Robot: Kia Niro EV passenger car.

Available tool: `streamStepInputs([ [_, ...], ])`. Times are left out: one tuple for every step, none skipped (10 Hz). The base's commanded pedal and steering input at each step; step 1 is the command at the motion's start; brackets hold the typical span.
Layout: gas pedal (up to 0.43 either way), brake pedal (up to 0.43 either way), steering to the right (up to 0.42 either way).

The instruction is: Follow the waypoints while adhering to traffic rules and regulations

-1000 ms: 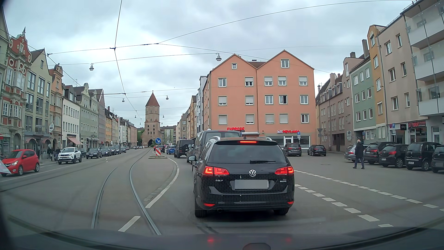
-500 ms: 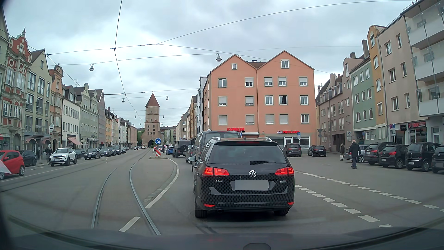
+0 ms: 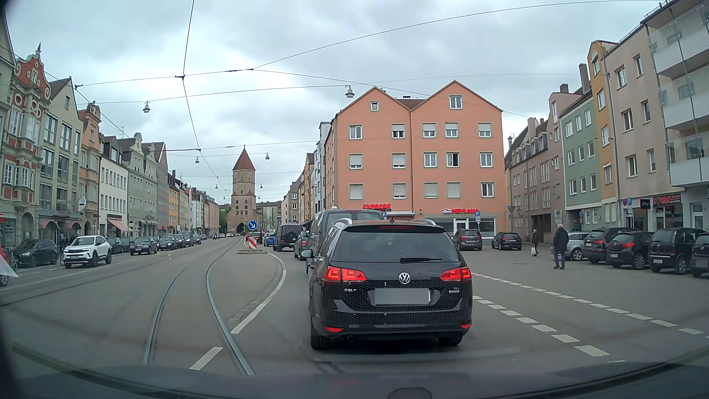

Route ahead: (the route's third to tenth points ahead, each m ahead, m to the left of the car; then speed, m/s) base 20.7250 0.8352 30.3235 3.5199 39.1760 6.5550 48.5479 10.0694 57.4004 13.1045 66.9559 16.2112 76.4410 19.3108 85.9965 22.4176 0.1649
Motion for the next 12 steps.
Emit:
streamStepInputs([
  [0.000,0.098,-0.044],
  [0.000,0.098,-0.044],
  [0.000,0.104,-0.044],
  [0.000,0.116,-0.044],
  [0.000,0.122,-0.044],
  [0.000,0.122,-0.044],
  [0.000,0.122,-0.044],
  [0.000,0.122,-0.044],
  [0.000,0.122,-0.044],
  [0.000,0.122,-0.044],
  [0.000,0.122,-0.044],
  [0.000,0.110,-0.044],
])
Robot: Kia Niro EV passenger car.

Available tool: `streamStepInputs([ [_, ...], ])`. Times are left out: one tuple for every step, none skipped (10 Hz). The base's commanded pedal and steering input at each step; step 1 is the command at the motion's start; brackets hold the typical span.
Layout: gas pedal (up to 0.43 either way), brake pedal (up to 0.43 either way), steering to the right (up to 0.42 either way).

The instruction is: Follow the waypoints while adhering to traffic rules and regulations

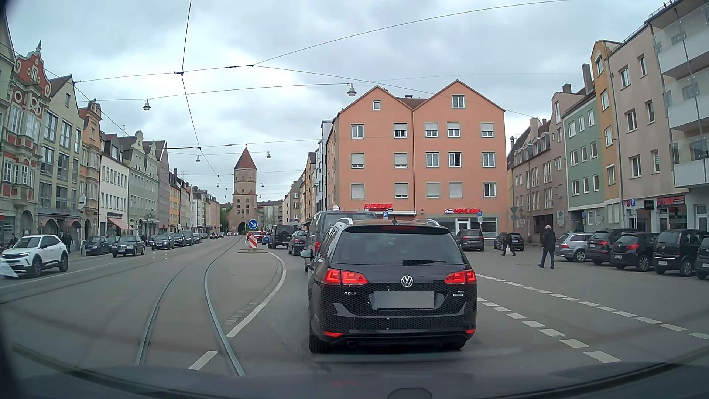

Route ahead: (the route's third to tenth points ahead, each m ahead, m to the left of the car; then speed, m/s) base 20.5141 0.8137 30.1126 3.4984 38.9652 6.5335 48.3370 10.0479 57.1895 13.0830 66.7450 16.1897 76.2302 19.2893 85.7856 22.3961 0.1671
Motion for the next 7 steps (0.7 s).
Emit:
streamStepInputs([
  [0.000,0.073,-0.044],
  [0.000,0.024,-0.044],
  [0.000,0.000,-0.044],
  [0.000,0.000,-0.044],
  [0.000,0.000,-0.044],
  [0.000,0.000,-0.044],
  [0.000,0.000,-0.044],
])
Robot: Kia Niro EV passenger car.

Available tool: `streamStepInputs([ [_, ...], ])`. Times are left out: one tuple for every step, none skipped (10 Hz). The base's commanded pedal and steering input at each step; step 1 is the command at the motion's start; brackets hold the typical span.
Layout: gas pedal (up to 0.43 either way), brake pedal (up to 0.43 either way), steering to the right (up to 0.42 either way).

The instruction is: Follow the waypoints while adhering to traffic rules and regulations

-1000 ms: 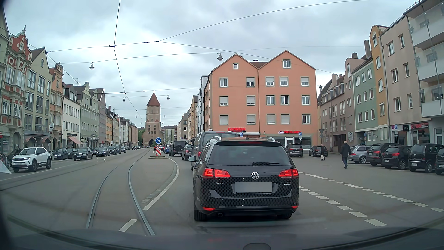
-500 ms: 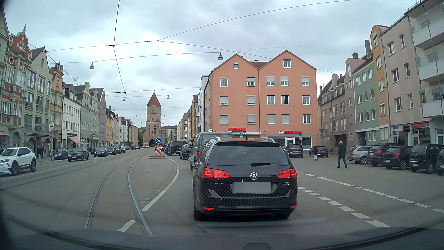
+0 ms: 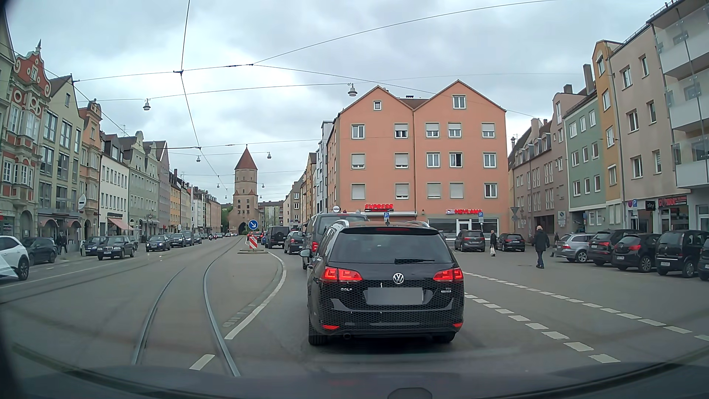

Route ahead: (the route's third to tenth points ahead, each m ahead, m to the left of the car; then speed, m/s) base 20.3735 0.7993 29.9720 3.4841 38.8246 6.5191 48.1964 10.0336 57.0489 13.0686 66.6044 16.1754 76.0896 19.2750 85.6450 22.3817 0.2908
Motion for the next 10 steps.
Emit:
streamStepInputs([
  [0.000,0.000,-0.044],
  [0.008,0.000,-0.044],
  [0.098,0.000,-0.044],
  [0.110,0.000,-0.044],
  [0.110,0.000,-0.044],
  [0.110,0.000,-0.044],
  [0.110,0.000,-0.044],
  [0.110,0.000,-0.044],
  [0.110,0.000,-0.044],
  [0.110,0.000,-0.044],
])
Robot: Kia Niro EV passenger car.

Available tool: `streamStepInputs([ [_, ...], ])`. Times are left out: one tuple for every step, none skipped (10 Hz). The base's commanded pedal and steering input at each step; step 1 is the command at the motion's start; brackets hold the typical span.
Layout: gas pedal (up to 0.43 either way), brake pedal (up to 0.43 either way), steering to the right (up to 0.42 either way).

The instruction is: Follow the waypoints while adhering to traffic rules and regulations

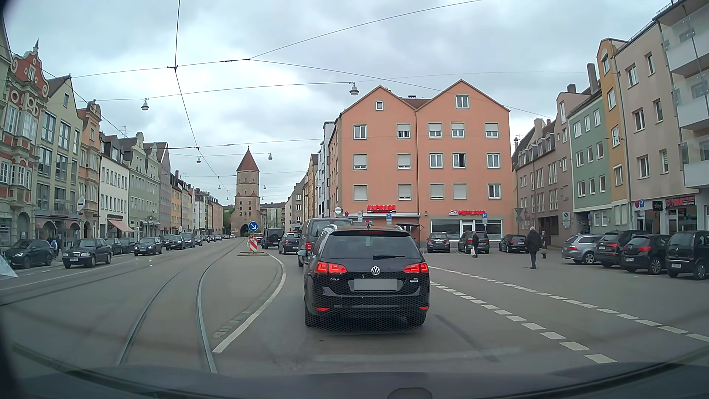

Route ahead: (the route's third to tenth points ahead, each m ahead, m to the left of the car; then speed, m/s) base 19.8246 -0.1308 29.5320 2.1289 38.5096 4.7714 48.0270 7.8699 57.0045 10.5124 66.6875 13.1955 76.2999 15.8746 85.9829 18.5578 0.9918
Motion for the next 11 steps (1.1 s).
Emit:
streamStepInputs([
  [0.110,0.000,-0.044],
  [0.110,0.000,-0.044],
  [0.110,0.000,-0.043],
  [0.110,0.000,-0.042],
  [0.110,0.000,-0.040],
  [0.110,0.000,-0.039],
  [0.110,0.000,-0.039],
  [0.110,0.000,-0.039],
  [0.110,0.000,-0.039],
  [0.110,0.000,-0.039],
  [0.110,0.000,-0.039],
])
